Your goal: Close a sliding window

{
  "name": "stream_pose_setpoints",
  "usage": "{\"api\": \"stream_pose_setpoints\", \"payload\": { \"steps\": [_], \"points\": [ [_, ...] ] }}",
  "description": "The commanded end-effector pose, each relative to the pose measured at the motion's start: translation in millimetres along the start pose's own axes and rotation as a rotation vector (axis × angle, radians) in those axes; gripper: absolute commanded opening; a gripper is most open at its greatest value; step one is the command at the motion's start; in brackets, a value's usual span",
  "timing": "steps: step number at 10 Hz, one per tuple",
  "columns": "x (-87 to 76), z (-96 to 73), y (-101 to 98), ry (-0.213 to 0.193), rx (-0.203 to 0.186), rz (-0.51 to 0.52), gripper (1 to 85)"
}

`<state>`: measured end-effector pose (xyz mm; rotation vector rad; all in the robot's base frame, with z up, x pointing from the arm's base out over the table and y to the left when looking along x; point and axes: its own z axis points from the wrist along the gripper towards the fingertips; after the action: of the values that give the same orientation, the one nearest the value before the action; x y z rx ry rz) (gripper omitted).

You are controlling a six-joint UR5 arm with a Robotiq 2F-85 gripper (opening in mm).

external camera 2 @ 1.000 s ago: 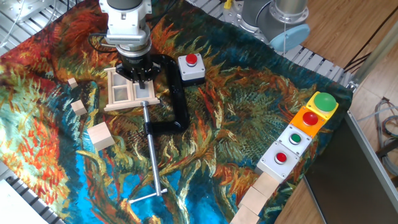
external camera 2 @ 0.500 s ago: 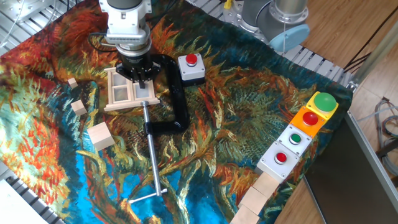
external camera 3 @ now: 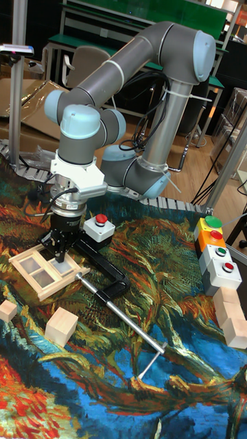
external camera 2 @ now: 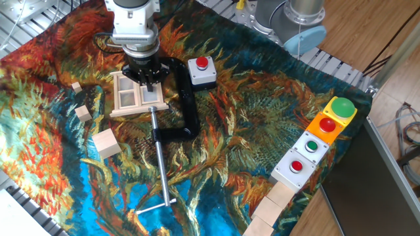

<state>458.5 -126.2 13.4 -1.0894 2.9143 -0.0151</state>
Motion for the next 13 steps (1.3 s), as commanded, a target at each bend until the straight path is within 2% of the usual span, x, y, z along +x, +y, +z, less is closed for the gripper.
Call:
{"api": "stream_pose_setpoints", "payload": {
  "steps": [1, 8, 10, 13],
  "points": [
    [9.9, -3.8, 1.1, 0.015, -0.005, 0.016, 1.3],
    [31.5, -4.0, 0.4, 0.020, -0.007, -0.007, 1.3],
    [28.1, -9.5, 3.7, 0.031, -0.003, 0.003, 1.3],
    [21.8, -10.4, 4.1, 0.018, -0.002, -0.002, 1.3]
  ]
}}
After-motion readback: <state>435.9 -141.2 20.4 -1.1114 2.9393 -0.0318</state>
